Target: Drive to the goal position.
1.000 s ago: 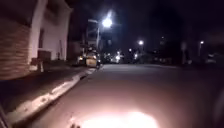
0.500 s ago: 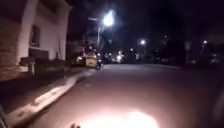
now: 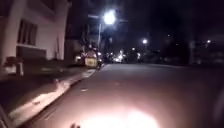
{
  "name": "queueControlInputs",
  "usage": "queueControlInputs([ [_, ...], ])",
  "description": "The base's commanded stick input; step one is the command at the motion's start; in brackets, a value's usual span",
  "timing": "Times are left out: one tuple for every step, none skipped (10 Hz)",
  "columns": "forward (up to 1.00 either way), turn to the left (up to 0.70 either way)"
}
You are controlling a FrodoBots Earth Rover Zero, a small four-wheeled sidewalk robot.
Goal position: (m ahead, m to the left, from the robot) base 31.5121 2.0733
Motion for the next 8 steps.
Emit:
queueControlInputs([
  [1.0, -0.27],
  [1.0, -0.27],
  [1.0, -0.27],
  [1.0, -0.27],
  [1.0, -0.27],
  [1.0, -0.27],
  [1.0, -0.27],
  [1.0, -0.27],
])
